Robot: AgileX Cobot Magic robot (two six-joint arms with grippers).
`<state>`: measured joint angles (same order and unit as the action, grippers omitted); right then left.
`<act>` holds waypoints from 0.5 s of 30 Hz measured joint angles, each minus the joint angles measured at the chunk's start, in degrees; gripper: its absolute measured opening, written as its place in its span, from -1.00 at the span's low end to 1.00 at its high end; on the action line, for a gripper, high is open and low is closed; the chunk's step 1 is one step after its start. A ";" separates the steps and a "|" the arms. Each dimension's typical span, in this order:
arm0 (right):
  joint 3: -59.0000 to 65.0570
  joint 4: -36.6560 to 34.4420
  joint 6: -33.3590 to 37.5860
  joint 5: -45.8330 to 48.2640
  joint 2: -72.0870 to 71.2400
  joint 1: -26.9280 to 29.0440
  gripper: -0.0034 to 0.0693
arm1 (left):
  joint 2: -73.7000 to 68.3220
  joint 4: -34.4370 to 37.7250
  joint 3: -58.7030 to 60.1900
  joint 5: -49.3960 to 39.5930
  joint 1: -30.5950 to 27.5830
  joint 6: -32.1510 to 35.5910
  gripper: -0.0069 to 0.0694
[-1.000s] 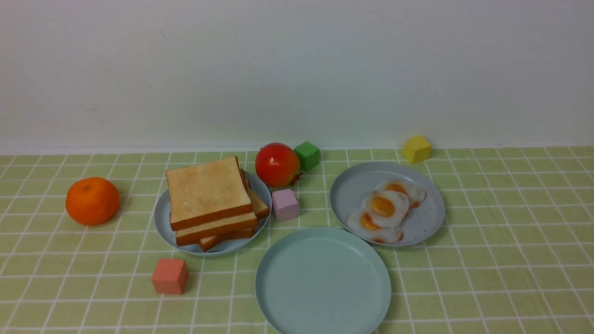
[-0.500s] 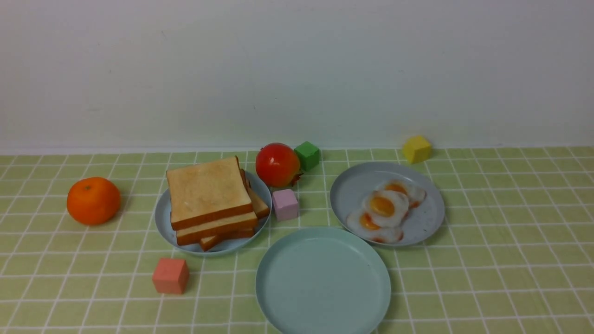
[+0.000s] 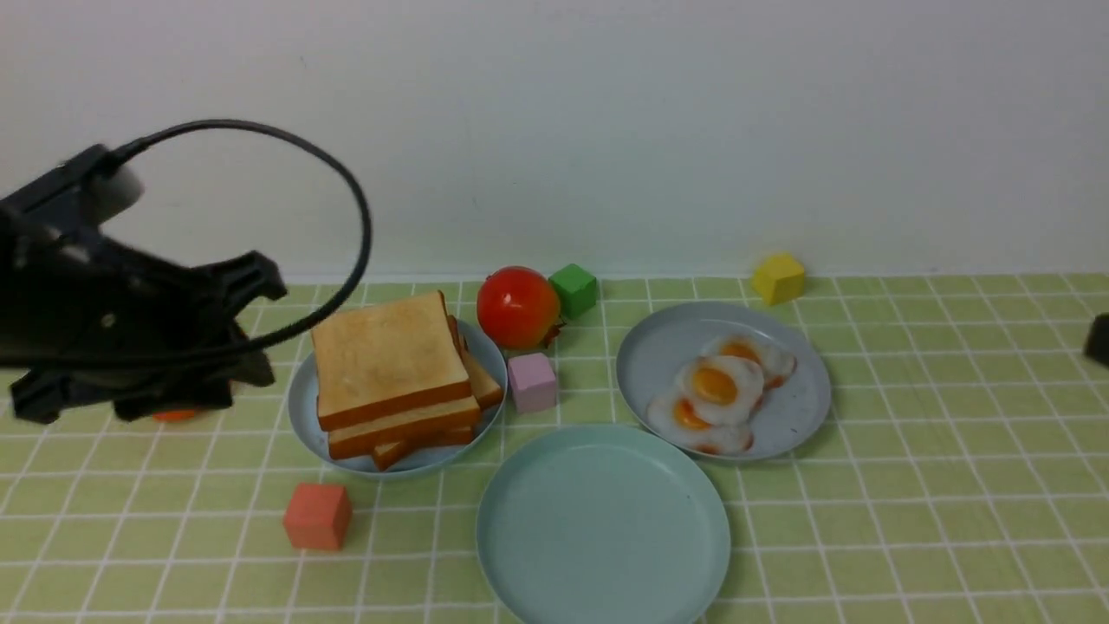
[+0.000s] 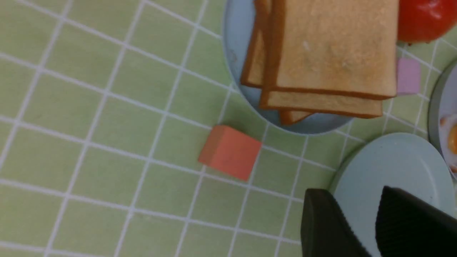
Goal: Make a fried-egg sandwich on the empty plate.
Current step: Use the left arm to grab a slice of bread
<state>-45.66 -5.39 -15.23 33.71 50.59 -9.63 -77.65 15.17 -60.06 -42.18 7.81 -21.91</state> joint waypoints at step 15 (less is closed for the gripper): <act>-9.45 -14.34 14.56 17.83 5.34 -5.68 -0.24 | -24.65 15.79 -19.99 -10.62 -10.06 23.20 -0.19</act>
<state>-55.10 -19.73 -0.67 51.54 55.93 -15.32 -102.30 30.96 -80.06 -52.80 -2.24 1.29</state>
